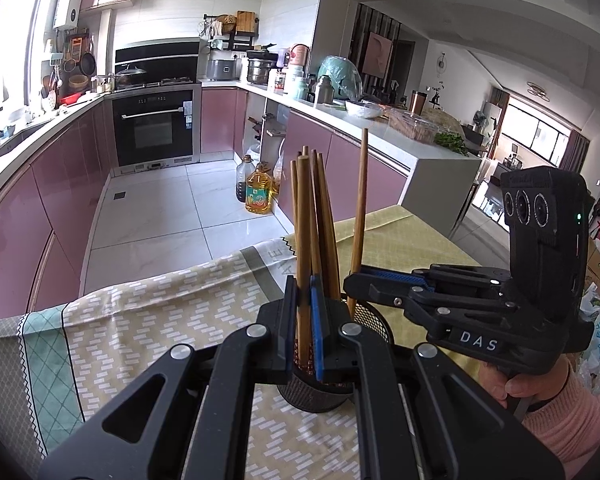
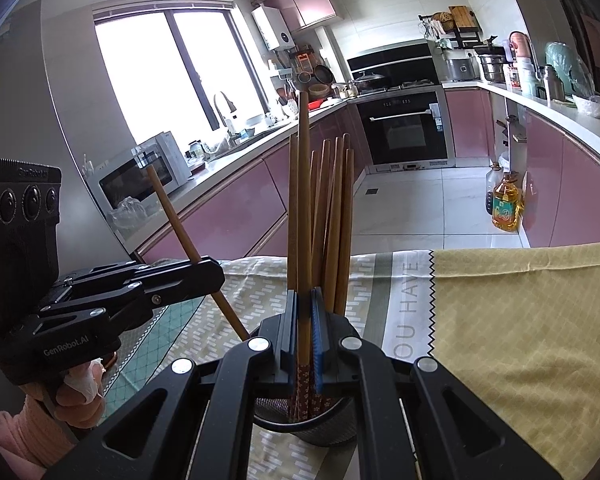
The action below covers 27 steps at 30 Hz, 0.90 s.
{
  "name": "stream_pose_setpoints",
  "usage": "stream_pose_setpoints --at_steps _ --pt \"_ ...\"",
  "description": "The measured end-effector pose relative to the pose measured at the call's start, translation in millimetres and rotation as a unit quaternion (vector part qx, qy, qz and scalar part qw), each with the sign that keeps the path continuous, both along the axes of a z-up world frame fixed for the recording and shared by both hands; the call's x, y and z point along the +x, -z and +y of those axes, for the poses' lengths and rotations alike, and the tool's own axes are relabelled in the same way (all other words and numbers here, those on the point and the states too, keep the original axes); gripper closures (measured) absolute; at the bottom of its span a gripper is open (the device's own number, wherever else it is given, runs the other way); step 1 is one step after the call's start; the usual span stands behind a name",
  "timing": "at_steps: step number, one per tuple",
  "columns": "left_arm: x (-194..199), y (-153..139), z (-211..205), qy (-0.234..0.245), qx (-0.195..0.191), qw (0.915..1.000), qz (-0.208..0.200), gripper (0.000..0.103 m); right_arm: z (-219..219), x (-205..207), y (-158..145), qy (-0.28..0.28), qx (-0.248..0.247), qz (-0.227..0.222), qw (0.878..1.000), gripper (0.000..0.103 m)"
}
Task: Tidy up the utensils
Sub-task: 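Push both held chopsticks down into the mesh cup among the others, then open both grippers and pull them back from the mesh cup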
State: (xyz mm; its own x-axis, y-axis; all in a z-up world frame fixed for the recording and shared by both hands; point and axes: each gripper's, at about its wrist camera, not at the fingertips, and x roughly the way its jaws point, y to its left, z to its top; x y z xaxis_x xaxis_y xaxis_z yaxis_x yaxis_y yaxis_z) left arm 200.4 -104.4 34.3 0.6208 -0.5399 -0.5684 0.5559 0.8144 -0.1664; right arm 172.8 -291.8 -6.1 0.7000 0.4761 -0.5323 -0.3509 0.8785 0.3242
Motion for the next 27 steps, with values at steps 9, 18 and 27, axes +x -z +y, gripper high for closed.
stream_pose_setpoints --at_steps 9,18,27 --pt "12 2 1 -0.007 0.003 1.0 0.005 0.096 0 6 6 0.002 0.0 0.013 1.0 0.097" --pt "26 7 -4 -0.009 0.008 0.9998 0.015 0.095 -3 10 8 0.004 0.004 0.021 1.0 0.096" --pt "35 22 -9 -0.008 0.013 0.9994 0.031 0.095 -2 9 10 0.003 0.002 0.019 1.0 0.095"
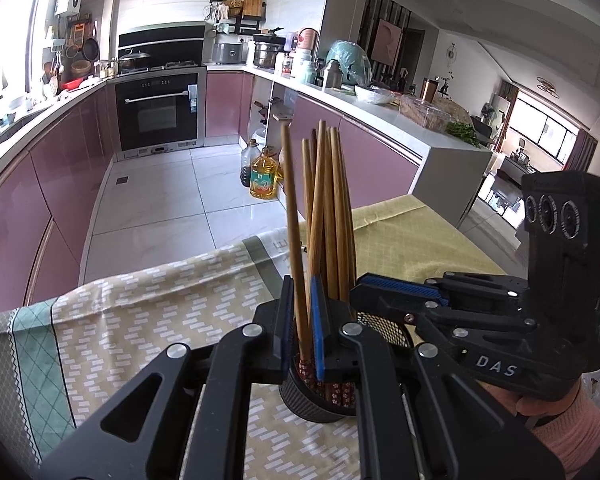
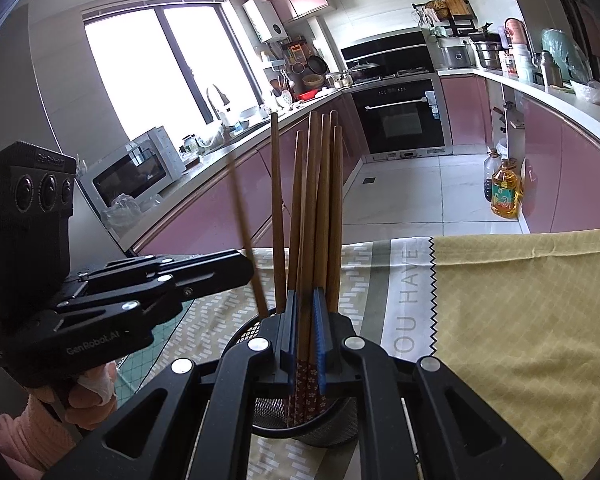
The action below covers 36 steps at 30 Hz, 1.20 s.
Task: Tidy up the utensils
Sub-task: 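Open both grippers and pull them back from the mesh cup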
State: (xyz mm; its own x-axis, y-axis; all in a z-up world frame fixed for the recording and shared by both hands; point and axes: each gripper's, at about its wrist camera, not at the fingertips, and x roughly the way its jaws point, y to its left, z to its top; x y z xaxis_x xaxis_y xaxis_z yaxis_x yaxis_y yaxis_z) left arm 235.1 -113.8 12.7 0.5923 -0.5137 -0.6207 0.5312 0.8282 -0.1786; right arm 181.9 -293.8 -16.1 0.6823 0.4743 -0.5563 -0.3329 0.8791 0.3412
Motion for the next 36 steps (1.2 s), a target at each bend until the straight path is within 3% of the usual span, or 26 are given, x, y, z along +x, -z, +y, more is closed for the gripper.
stream_pose_setpoints --at_steps 5,9,11,17,20,27,36 --pt "1 7 6 -0.006 -0.009 0.9999 0.006 0.089 0 -7 -1 0.002 -0.007 -0.008 1.0 0.081" --pt "-13 8 18 -0.027 -0.02 0.9993 -0.016 0.066 2 -19 -6 0.009 -0.025 -0.03 0.999 0.071" --pt "-24 9 25 -0.04 -0.022 0.9985 -0.032 0.054 4 -28 -10 0.017 -0.041 -0.046 0.998 0.05" --pt "-59 7 50 -0.089 -0.022 0.9919 -0.089 0.015 9 -52 -12 0.038 -0.076 -0.092 0.992 0.019" --pt "-79 6 60 -0.11 -0.023 0.9869 -0.115 0.006 11 -63 -9 0.048 -0.093 -0.104 0.989 0.008" --pt "-122 5 84 -0.17 -0.023 0.9699 -0.173 0.006 16 -95 -12 0.073 -0.1 -0.148 0.981 0.007" --pt "-151 1 99 -0.218 -0.013 0.9553 -0.199 0.006 26 -121 -18 0.082 -0.111 -0.19 0.972 0.007"
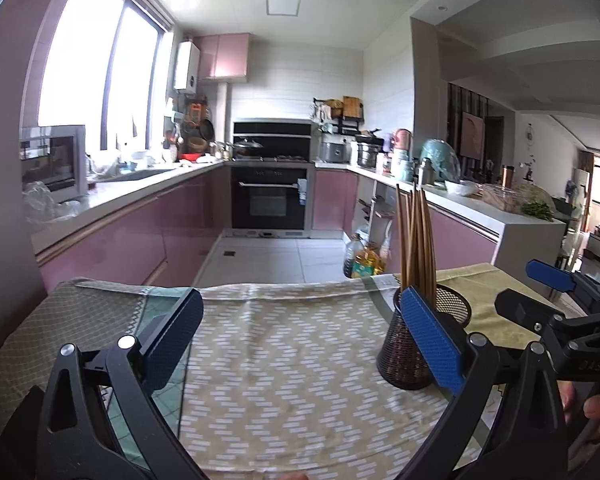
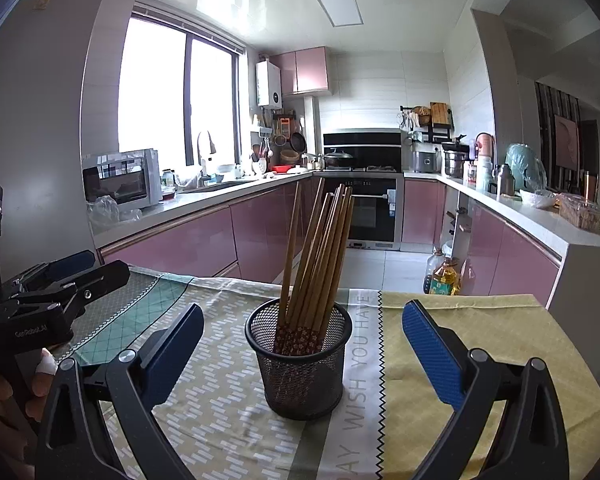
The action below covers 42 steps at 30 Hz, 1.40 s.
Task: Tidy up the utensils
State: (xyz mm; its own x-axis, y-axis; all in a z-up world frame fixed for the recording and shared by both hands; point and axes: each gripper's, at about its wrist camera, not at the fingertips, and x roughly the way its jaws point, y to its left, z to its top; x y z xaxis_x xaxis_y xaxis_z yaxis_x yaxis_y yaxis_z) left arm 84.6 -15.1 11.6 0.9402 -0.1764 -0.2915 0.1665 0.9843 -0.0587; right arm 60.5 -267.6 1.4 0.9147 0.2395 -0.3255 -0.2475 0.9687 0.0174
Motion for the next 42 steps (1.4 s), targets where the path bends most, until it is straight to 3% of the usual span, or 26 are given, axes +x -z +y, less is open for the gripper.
stream_pose_setpoints --at_steps 15,42 --pt "-44 -13 8 -0.033 0.003 0.9983 -0.048 0.006 8 -27 -4 0.012 0.006 -0.024 1.0 0.007" --pt "-61 -16 12 -0.038 0.006 0.9976 -0.058 0.006 14 -36 -7 0.009 0.006 -0.032 0.999 0.007"
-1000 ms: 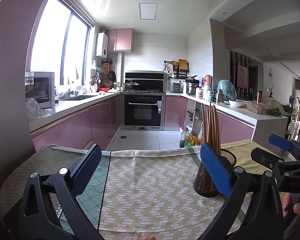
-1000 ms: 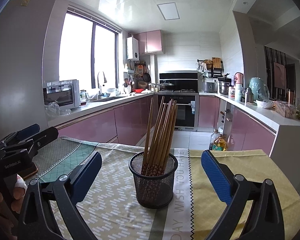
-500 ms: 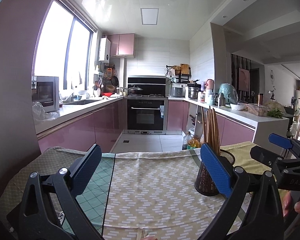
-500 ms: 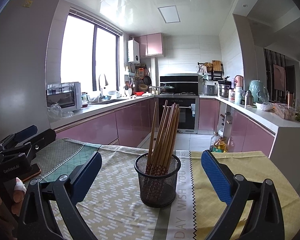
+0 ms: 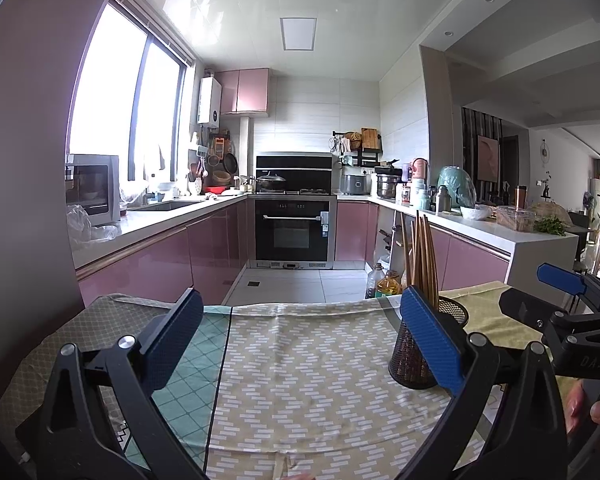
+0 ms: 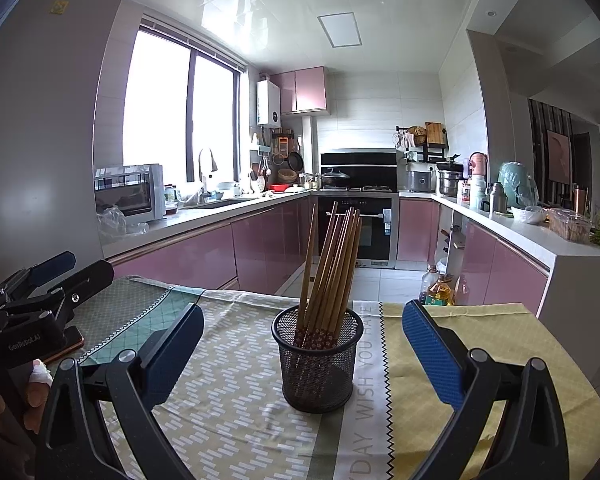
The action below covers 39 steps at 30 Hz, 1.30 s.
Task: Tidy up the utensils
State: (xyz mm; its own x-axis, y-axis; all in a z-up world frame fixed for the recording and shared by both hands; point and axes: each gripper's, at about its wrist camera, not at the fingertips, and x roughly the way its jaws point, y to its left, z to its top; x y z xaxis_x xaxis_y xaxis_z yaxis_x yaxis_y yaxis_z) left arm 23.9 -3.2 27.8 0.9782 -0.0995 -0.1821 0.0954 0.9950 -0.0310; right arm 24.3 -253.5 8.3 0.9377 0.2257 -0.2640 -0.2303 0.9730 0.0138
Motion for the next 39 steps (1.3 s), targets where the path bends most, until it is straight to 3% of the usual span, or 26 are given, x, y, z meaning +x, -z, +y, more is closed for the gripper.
stream_pose_setpoints --at_steps 39 --pt "1.3 3.5 0.5 0.001 0.001 0.9999 0.011 0.006 0.9 -1.6 0.8 -0.002 0.002 0.004 1.0 0.007"
